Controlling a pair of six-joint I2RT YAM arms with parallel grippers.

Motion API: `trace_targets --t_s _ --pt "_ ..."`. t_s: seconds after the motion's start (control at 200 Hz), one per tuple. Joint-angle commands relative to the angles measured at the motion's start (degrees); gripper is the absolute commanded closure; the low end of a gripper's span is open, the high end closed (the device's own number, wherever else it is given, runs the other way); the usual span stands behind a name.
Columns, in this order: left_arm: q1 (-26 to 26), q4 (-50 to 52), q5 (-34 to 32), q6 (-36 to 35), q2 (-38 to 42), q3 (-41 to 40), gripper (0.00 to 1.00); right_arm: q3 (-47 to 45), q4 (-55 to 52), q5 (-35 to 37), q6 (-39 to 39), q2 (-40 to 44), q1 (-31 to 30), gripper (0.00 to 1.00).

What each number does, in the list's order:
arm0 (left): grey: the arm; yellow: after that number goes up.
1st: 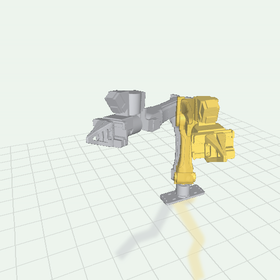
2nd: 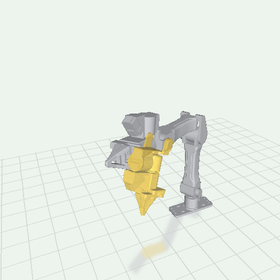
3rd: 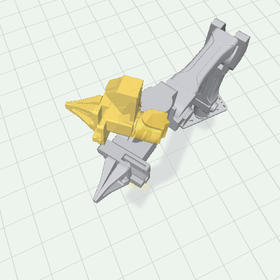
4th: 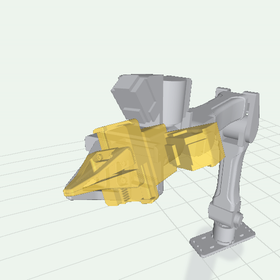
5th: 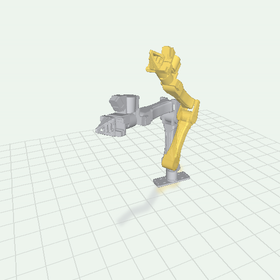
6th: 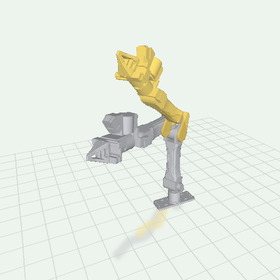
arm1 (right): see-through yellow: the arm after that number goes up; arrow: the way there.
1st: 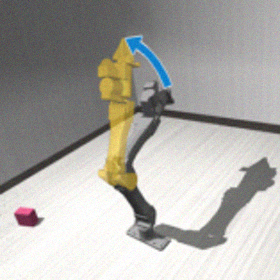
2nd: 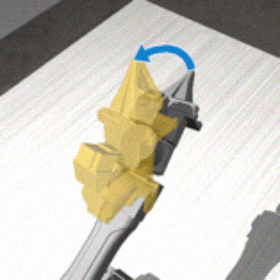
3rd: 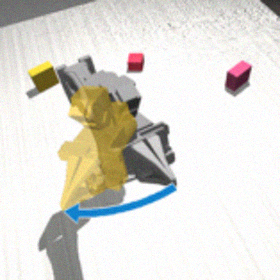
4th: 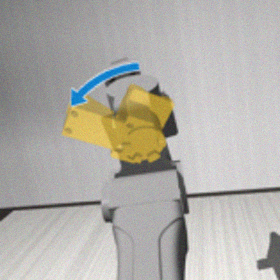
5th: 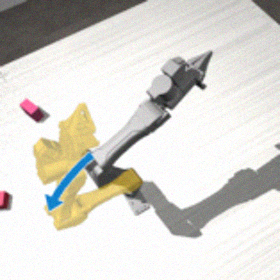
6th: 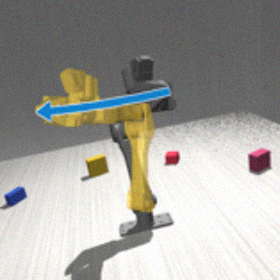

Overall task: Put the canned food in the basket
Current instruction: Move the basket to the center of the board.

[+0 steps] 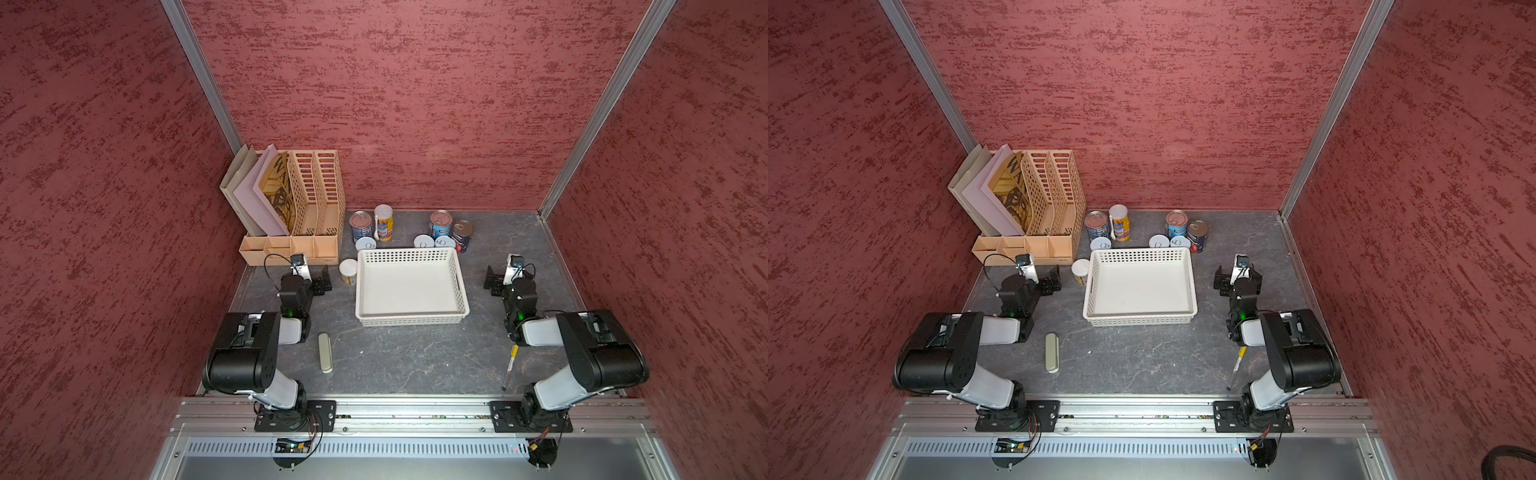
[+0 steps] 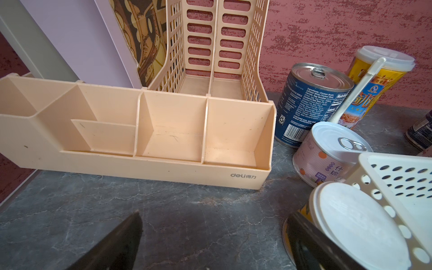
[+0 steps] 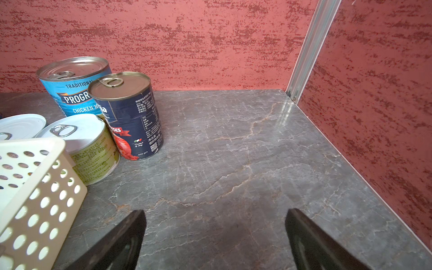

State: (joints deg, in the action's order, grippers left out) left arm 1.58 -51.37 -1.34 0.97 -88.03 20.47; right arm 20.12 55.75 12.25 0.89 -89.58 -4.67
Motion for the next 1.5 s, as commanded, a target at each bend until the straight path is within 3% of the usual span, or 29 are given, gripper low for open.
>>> trace_targets --t_s 0.0,0.18,0.24,0.366,0.436,0.526,0.611,0.721,0.822,0.932,1.012,1.122,1.227,1.302,1.403,1.498 --pt "0.0 -0.4 0.7 -0.9 0.2 1.0 0.0 0.9 -0.1 0.3 -0.4 0.5 0.4 0.02" --pt "-0.4 -0.4 0.4 -1.0 0.1 0.9 0.0 0.7 0.2 0.7 -0.1 0.9 0.4 0.02" --pt "-0.4 -0.5 0.2 -1.1 0.2 0.9 0.0 2.0 -5.0 -0.4 0.1 3.9 0.5 0.02" --pt "-1.2 4.1 -3.3 -1.0 2.7 2.6 0.0 7.7 -19.7 4.1 1.2 11.6 -1.5 0.02" --pt "-2.7 16.5 -8.6 -0.5 6.5 6.8 0.0 7.5 -19.2 8.3 0.9 14.4 -3.2 0.02" --pt "-4.6 36.0 -11.3 2.4 10.6 16.1 0.0 8.1 -23.0 11.3 -5.7 19.1 -4.3 0.02" --pt "-5.9 48.7 -7.2 8.4 14.4 23.3 0.0 13.0 -35.9 10.3 -13.2 24.5 -4.3 0.02" --pt "-7.5 59.6 4.0 17.8 18.2 30.9 0.0 25.3 -58.6 6.1 -20.2 27.5 -4.3 0.02" --pt "-8.8 67.6 14.1 18.8 21.0 37.1 0.0 36.2 -74.0 5.6 -30.1 27.1 -4.3 0.02" --pt "-9.1 70.2 13.3 23.4 26.6 37.2 0.0 46.5 -87.9 2.2 -37.2 25.0 -5.2 0.02" --pt "-8.1 71.1 12.1 26.6 32.1 34.1 0.0 46.9 -86.6 -6.4 -34.7 25.1 -6.1 0.02" --pt "-3.7 71.6 13.3 32.7 37.2 29.4 0.0 38.5 -75.1 -14.7 -29.5 30.0 -6.9 0.02" --pt "-0.3 71.4 16.4 33.4 36.8 27.2 0.0 34.3 -75.6 -10.9 -34.0 33.5 -6.7 0.02" --pt "2.0 76.3 15.4 38.7 34.3 26.9 0.0 35.4 -75.2 -13.9 -30.9 32.0 -6.6 0.02" --pt "6.8 70.1 27.9 39.0 30.5 24.5 0.0 34.5 -71.4 -20.1 -29.1 30.4 -6.9 0.02" --pt "9.1 65.7 33.9 40.4 27.5 22.8 0.0 34.0 -70.1 -21.3 -28.3 28.2 -7.9 0.02"
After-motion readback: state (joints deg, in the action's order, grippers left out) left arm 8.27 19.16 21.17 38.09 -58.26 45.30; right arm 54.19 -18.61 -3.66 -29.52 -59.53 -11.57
